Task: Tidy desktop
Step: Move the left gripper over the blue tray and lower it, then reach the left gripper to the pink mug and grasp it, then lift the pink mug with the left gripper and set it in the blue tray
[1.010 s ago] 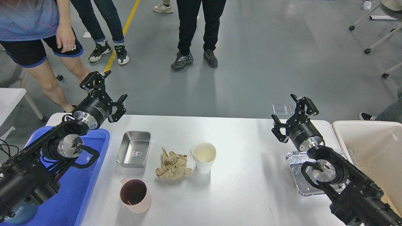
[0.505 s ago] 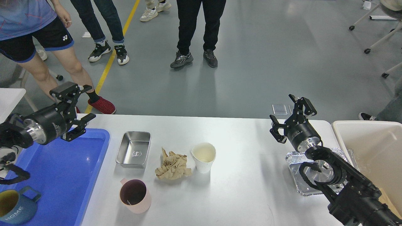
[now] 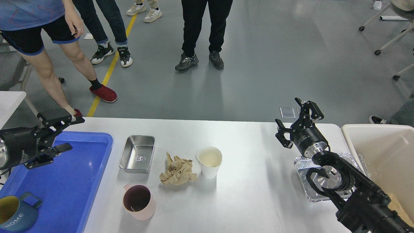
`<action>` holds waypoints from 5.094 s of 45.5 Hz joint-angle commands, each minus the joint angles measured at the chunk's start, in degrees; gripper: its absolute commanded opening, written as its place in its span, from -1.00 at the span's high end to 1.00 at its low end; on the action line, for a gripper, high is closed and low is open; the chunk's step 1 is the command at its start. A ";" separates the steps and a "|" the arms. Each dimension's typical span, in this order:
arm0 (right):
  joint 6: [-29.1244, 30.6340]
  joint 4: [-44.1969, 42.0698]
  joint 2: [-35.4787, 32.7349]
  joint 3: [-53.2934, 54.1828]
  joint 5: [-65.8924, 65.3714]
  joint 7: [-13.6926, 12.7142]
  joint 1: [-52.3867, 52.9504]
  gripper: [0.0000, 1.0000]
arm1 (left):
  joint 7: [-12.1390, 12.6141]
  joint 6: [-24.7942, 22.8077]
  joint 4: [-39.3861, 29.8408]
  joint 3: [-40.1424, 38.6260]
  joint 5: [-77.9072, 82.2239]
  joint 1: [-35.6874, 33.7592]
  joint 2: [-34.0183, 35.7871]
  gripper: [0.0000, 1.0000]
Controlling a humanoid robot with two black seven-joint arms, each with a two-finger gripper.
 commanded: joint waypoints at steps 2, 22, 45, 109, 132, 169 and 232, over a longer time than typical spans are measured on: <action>-0.04 -0.02 0.07 -0.18 -0.35 0.00 0.17 -1.00 | 0.05 -2.91 -1.63 0.16 2.13 -0.01 3.29 -0.92; -0.04 -0.02 0.51 -0.26 -0.61 0.00 0.17 -1.00 | 0.22 -7.92 -4.79 0.16 8.72 0.16 9.97 -0.91; -0.04 -0.02 0.95 -0.26 -0.61 0.00 0.17 -1.00 | 0.40 -18.03 -4.79 -0.98 18.22 -0.19 17.61 -0.90; -0.21 1.04 1.22 -0.26 -0.61 0.00 -0.36 -1.00 | 14.99 -9.77 -0.67 0.25 30.26 0.96 -15.07 -0.72; -0.13 1.04 0.78 -0.18 -0.61 0.00 -0.62 -1.00 | 17.36 -5.29 2.32 7.98 32.63 1.22 -23.51 -0.64; -0.13 1.39 -0.19 -0.18 -0.61 0.00 -1.68 -1.00 | 18.41 -3.70 8.91 8.16 33.07 3.77 -32.48 -0.11; -0.04 1.92 -0.28 -0.09 -0.70 0.00 -2.56 -1.00 | 33.09 -15.47 2.59 4.74 30.35 -5.02 -17.73 0.99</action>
